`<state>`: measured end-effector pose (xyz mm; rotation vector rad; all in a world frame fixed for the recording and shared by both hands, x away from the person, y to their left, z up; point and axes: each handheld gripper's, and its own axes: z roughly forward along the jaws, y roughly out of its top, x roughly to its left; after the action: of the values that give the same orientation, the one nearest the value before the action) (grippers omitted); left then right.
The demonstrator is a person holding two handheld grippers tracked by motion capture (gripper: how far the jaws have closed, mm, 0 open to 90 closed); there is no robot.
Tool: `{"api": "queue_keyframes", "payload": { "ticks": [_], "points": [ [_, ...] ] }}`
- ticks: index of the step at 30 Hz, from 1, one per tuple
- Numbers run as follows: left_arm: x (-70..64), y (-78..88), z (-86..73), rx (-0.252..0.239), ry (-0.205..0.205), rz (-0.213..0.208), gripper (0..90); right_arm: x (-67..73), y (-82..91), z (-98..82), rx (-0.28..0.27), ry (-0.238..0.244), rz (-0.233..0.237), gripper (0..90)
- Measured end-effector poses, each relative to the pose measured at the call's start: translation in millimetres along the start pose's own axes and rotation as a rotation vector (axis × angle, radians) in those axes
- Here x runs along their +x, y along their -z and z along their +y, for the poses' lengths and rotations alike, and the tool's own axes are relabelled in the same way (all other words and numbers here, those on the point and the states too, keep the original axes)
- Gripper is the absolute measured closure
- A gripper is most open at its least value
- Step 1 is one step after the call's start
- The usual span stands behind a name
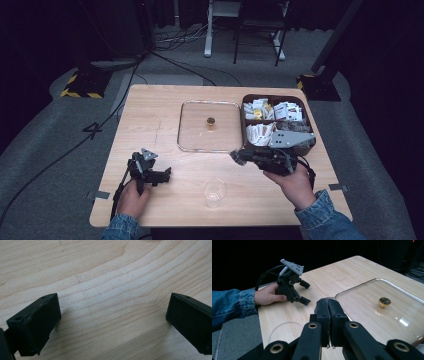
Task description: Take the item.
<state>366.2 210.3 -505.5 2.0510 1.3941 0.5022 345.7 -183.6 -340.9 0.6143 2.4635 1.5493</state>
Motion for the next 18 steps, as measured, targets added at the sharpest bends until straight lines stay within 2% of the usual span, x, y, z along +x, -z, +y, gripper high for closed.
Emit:
{"api": "queue_keyframes", "payload": {
  "ticks": [7, 18],
  "points": [
    [0.0, 0.0, 0.0, 0.0, 0.0, 0.0, 0.1, 10.2, -10.4, -1.4, 0.012, 0.017, 0.029, 88.0],
    [0.0, 0.0, 0.0, 0.0, 0.0, 0.0, 0.1, 27.7, -40.2, -15.2, 0.062, 0.024, 0.101, 88.0]
  ]
}}
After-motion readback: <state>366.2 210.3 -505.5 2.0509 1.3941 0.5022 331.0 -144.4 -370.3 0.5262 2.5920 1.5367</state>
